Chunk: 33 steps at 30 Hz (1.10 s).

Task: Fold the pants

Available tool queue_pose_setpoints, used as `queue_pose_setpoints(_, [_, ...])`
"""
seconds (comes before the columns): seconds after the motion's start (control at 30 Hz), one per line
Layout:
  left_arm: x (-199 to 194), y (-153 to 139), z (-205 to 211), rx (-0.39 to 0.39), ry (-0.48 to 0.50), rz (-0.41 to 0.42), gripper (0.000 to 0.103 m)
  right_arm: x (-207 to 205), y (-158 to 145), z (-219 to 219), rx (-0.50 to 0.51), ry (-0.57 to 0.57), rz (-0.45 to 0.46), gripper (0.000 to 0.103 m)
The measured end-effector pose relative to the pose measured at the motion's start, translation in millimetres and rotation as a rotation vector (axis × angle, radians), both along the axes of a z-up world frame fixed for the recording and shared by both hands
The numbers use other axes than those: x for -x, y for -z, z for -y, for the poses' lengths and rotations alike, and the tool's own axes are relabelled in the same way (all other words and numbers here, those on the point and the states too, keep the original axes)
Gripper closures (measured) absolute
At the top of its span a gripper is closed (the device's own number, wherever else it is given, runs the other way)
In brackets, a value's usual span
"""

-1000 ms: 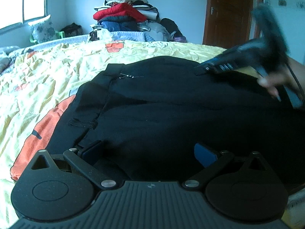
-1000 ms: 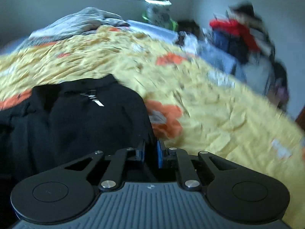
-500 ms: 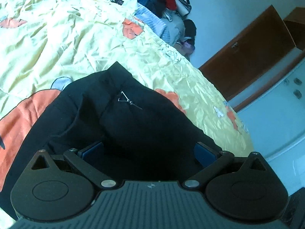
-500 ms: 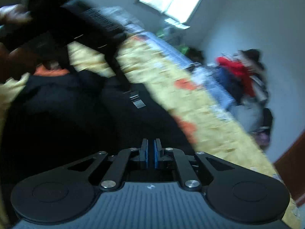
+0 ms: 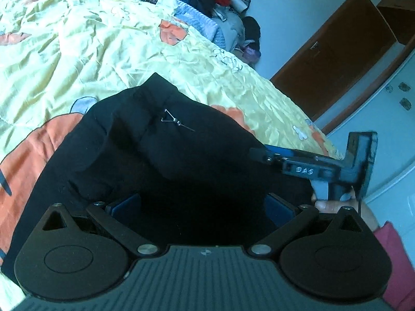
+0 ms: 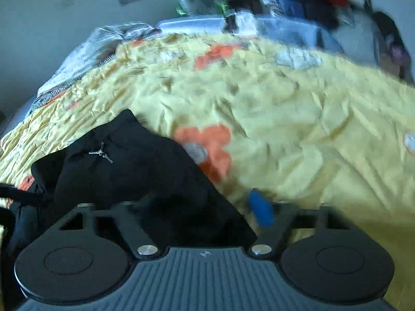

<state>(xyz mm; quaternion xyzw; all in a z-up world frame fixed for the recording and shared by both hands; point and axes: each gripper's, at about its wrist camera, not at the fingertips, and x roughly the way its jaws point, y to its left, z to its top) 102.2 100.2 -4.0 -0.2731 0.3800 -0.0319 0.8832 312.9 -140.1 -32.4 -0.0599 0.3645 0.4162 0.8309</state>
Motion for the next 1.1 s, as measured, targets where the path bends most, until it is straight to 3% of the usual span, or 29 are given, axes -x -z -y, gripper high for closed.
queue_pose_setpoints(0.03, [-2.6, -0.1, -1.7, 0.009, 0.002, -0.006, 0.001, 5.5, -0.8, -1.5, 0.008, 0.009, 0.02, 0.09])
queue_pose_setpoints(0.1, [-8.1, -0.5, -4.9, 0.024, -0.009, -0.02, 0.001, 30.3, -7.8, -6.0, 0.027, -0.021, 0.127, 0.094])
queue_pose_setpoints(0.33, [-41.1, -13.9, -16.1, 0.156, -0.019, -0.032, 0.001, 149.0, -37.1, -22.3, 0.149, -0.207, 0.409, 0.095])
queue_pose_setpoints(0.53, [-77.0, -13.0, -13.2, 0.148, -0.069, -0.12, 0.001, 205.3, -32.6, -26.1, 0.205, -0.277, 0.484, 0.095])
queue_pose_setpoints(0.63, [-78.1, -8.6, -14.9, 0.185, -0.096, -0.129, 0.02, 210.2, -26.2, -27.0, 0.212, -0.28, 0.48, 0.095])
queue_pose_setpoints(0.7, [-70.4, -6.2, -18.6, 0.226, -0.102, -0.123, 0.078, 211.4, -23.5, -27.3, 0.208, -0.272, 0.471, 0.095])
queue_pose_setpoints(0.77, [-57.4, -5.0, -22.7, 0.238, -0.111, -0.12, 0.094, 212.3, -25.1, -25.5, 0.171, -0.263, 0.439, 0.095])
queue_pose_setpoints(0.97, [17.9, -20.2, -35.6, 0.217, -0.08, -0.022, 0.095, 236.8, -37.8, -8.5, 0.01, -0.275, 0.299, 0.095])
queue_pose_setpoints(1.1, [63.6, -11.9, -39.0, 0.164, -0.056, -0.04, 0.095, 264.7, -34.2, -7.9, -0.024, -0.308, 0.223, 0.095])
